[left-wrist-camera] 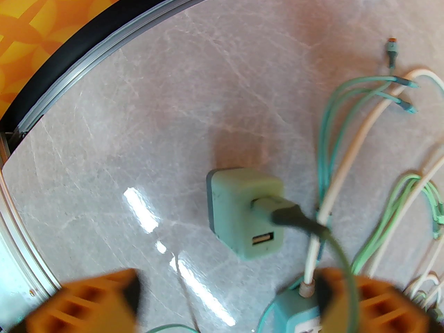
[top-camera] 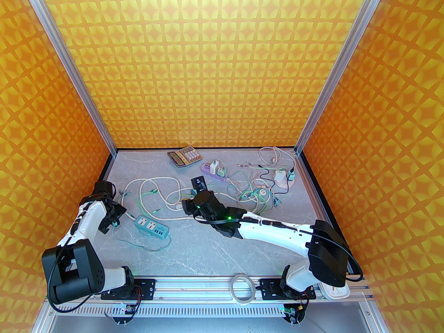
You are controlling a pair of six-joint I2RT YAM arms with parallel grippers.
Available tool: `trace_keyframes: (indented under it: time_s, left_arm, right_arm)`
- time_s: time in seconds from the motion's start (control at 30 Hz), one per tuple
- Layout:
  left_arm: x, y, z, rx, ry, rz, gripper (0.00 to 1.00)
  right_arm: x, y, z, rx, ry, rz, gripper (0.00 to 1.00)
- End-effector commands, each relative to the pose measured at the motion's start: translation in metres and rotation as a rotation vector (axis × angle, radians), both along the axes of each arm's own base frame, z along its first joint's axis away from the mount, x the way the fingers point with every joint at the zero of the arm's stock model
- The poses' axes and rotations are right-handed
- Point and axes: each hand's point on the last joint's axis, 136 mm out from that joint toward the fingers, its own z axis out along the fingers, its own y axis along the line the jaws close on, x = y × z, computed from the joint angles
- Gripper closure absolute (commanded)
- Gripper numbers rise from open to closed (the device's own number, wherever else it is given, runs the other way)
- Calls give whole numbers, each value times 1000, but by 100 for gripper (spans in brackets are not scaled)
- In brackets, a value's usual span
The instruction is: Pull the plug off the socket
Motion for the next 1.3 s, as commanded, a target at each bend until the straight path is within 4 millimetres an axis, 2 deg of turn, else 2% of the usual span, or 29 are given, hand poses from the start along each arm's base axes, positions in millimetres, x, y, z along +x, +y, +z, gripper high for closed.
trace_keyframes:
  time_s: [0.0, 0.13, 0.27, 0.37, 0.5, 0.63, 0.77, 0.83, 0.97, 1.13, 1.27]
  left_arm:
    - [8, -9, 33, -1, -89, -57, 1]
    - [20, -29, 66, 20, -194, -164, 1]
    - [34, -61, 99, 45, -320, -298, 1]
    - [42, -87, 114, 38, -401, -373, 1]
    - [53, -123, 120, 9, -454, -469, 1]
    - [64, -170, 121, -19, -511, -608, 1]
    - [66, -218, 123, -39, -573, -761, 1]
    - [63, -232, 122, -43, -585, -813, 1]
    - [53, -244, 117, -39, -585, -882, 1]
    - [43, -242, 106, -30, -582, -906, 1]
    - [37, -239, 101, -27, -572, -912, 1]
  right_arm:
    - [2, -22, 6, -34, -30, -61, 1]
    - [3, -33, 6, -49, -36, -73, 1]
    - [4, -52, 10, -70, -46, -112, 2]
    - [3, -66, 15, -91, -59, -131, 2]
    - [3, -85, 16, -106, -43, -136, 1]
    - [8, -103, 6, -121, 15, -123, 1]
    - [23, -109, -4, -147, 68, -60, 1]
    - [35, -111, -9, -174, 87, -27, 2]
    - [70, -129, -24, -196, 142, -65, 2]
    - [112, -138, -37, -211, 173, -80, 10]
    - [146, -143, -45, -238, 195, -79, 8]
